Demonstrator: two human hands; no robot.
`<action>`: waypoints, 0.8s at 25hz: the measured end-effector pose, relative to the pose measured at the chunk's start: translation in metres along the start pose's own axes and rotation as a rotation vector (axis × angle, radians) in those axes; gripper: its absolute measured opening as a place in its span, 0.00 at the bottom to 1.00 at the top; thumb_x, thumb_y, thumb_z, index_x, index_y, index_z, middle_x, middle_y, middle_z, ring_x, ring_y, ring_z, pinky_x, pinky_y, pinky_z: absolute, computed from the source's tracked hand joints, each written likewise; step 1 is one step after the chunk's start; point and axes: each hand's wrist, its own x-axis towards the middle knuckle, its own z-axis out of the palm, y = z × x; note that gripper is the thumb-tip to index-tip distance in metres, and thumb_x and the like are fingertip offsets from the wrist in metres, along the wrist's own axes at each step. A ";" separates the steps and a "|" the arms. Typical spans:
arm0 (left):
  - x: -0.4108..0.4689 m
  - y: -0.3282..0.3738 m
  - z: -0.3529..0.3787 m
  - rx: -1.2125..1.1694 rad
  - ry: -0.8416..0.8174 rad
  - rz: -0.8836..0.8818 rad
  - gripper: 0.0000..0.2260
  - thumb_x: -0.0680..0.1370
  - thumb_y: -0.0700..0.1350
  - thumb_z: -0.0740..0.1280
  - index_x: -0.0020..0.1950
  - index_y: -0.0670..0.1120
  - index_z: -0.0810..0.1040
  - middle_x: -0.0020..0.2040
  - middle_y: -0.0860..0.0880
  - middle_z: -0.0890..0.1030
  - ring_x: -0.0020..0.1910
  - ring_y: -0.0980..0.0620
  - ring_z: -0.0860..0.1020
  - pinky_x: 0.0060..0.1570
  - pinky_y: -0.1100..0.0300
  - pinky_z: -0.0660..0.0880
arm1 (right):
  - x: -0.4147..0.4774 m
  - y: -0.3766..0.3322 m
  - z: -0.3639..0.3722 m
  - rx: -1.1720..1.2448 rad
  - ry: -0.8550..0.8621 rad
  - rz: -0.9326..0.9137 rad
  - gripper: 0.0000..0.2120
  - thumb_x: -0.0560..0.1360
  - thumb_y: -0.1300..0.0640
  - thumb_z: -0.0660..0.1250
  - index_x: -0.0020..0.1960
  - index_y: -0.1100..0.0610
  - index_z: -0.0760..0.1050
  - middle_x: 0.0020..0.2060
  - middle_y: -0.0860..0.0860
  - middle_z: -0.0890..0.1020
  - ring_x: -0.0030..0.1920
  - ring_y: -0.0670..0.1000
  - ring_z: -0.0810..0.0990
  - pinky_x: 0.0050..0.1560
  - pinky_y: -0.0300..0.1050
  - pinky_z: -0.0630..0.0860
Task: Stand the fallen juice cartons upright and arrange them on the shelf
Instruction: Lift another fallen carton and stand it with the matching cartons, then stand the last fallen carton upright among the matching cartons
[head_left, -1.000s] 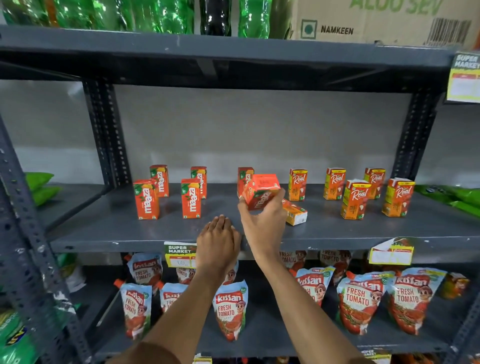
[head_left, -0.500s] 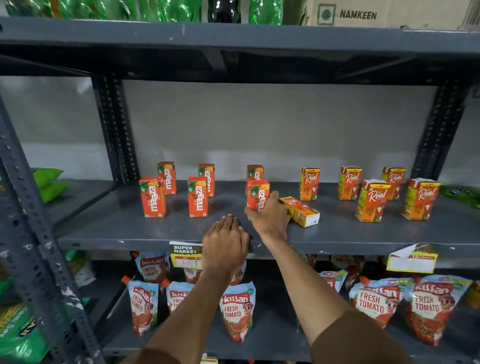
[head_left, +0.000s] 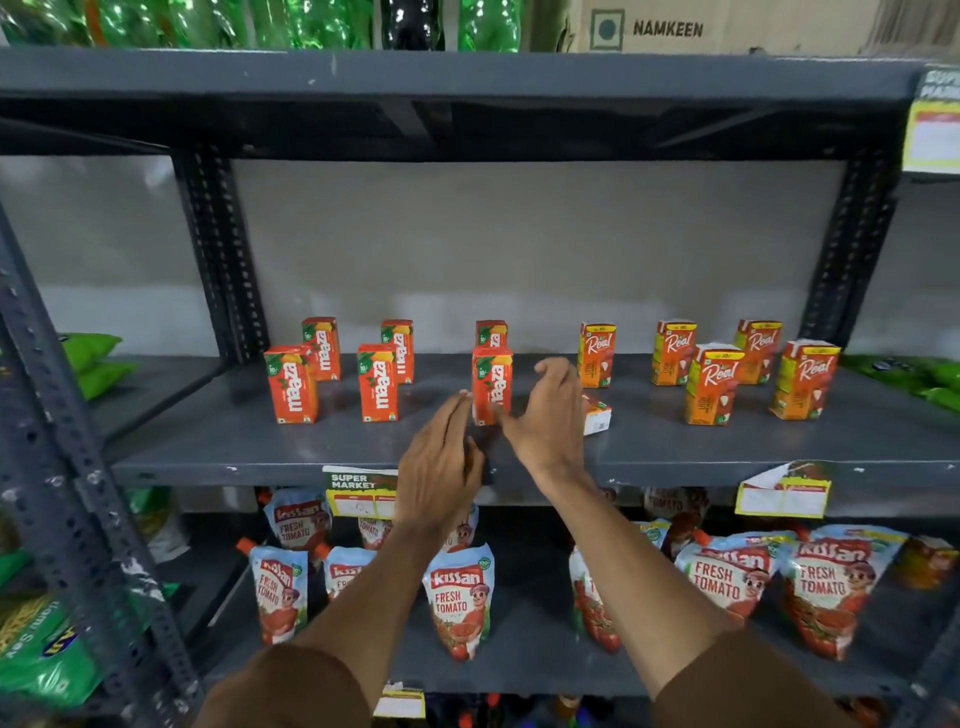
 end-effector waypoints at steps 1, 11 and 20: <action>0.003 0.007 0.002 -0.045 -0.001 0.051 0.21 0.79 0.43 0.61 0.73 0.43 0.66 0.69 0.45 0.73 0.64 0.49 0.74 0.63 0.55 0.73 | 0.004 0.006 -0.010 -0.044 0.061 -0.029 0.35 0.65 0.44 0.79 0.63 0.56 0.66 0.58 0.54 0.74 0.60 0.53 0.73 0.60 0.48 0.72; 0.020 0.083 0.035 0.278 -0.189 0.128 0.19 0.80 0.50 0.49 0.54 0.48 0.79 0.52 0.49 0.83 0.46 0.50 0.81 0.43 0.57 0.76 | 0.024 0.072 -0.034 -0.141 -0.183 0.173 0.30 0.71 0.45 0.75 0.66 0.59 0.71 0.62 0.57 0.72 0.66 0.59 0.68 0.65 0.59 0.66; 0.019 0.083 0.040 0.365 -0.244 0.059 0.22 0.82 0.51 0.47 0.70 0.46 0.72 0.68 0.48 0.76 0.66 0.53 0.74 0.58 0.57 0.74 | 0.010 0.062 -0.046 0.129 0.057 0.087 0.21 0.70 0.52 0.76 0.58 0.54 0.72 0.53 0.49 0.75 0.57 0.50 0.72 0.64 0.55 0.69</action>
